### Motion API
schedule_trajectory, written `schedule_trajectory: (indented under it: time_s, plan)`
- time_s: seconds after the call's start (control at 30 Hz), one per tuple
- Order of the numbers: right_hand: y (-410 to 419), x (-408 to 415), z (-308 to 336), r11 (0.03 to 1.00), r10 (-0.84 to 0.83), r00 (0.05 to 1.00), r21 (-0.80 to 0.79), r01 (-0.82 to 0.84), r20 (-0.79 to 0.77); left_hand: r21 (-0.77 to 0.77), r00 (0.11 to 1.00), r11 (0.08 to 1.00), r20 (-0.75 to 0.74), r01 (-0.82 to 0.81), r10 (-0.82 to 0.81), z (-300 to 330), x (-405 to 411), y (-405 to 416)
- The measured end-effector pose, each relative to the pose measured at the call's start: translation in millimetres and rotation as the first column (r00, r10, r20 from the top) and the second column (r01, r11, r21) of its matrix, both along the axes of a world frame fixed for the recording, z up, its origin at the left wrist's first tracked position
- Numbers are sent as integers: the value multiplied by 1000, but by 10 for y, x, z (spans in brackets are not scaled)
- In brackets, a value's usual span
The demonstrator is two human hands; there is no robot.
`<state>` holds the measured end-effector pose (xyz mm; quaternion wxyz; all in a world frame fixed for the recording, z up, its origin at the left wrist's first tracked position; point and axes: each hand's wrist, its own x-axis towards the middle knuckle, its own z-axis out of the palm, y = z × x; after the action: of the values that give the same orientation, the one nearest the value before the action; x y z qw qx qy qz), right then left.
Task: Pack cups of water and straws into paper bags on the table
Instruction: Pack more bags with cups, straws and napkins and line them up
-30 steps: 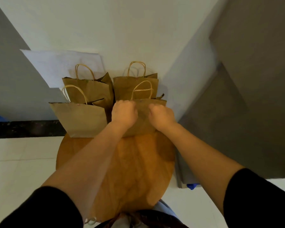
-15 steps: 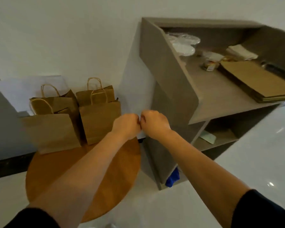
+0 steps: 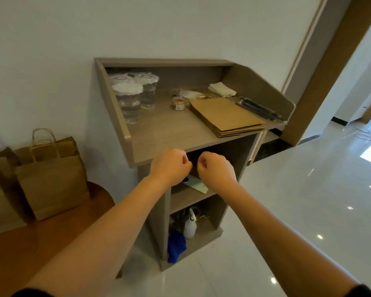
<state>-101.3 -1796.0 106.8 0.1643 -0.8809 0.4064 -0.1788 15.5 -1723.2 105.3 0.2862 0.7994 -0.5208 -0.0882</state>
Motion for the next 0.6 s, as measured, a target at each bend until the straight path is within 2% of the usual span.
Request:
schedule_trajectory:
  time_s: [0.2,0.37,0.43,0.5,0.6]
  plan:
    - [-839,-117,38,994,-35,990,-102,49,136,-29,1000,999,-23,13,-13,55,-121,-856]
    - [-1527,138,68,994,-67,987,-74,78,143,-28,999,999,-45,-31,29,34,2,-1537]
    - [-1758,280,74,994,-81,992,-66,87,93,-19,997,998,-57,-59,57,3,75,-1762]
    - [-1959,407,65,995,-87,994,-59,83,-61,-4,995,996,-59,-85,84,-39,135,-1927]
    - [-2118,509,43,994,-62,959,68,84,-277,12,990,994,-81,-112,113,-104,180,-2065]
